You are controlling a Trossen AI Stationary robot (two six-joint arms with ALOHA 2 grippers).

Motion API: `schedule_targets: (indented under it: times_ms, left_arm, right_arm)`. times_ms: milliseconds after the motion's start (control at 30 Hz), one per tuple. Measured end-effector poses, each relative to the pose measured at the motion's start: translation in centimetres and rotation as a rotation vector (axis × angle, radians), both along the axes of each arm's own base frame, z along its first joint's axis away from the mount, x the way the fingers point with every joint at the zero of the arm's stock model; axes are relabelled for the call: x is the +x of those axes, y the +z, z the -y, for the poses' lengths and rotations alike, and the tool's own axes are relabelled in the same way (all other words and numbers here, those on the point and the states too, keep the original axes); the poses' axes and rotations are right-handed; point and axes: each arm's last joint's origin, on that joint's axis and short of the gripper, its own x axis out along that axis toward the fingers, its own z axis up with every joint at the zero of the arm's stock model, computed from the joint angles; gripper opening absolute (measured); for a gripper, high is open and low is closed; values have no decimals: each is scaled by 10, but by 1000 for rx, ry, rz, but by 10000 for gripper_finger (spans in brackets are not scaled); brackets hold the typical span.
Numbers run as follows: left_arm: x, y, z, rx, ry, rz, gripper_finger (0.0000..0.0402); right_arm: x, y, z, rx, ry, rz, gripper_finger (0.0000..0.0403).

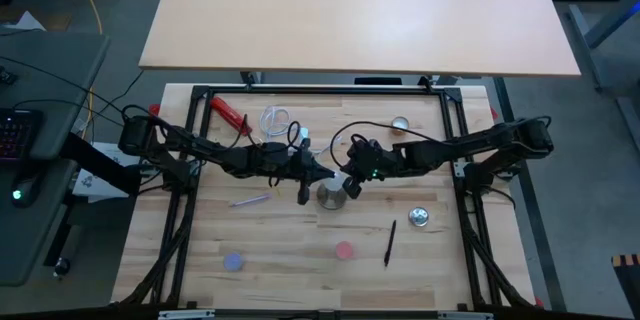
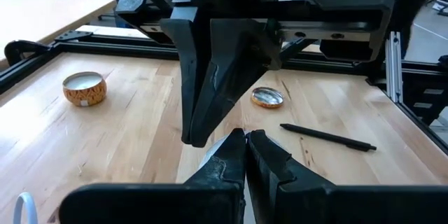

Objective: Screw lightbulb

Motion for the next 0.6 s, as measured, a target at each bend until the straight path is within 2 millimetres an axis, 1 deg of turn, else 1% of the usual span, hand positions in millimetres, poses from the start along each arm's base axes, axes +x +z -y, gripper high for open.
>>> schedule_targets:
  times_ms: [600]
  left_arm:
    - [0, 1, 0, 18, -2, 12, 0]
  right_arm:
    - [0, 0, 0, -3, 5, -2, 0]
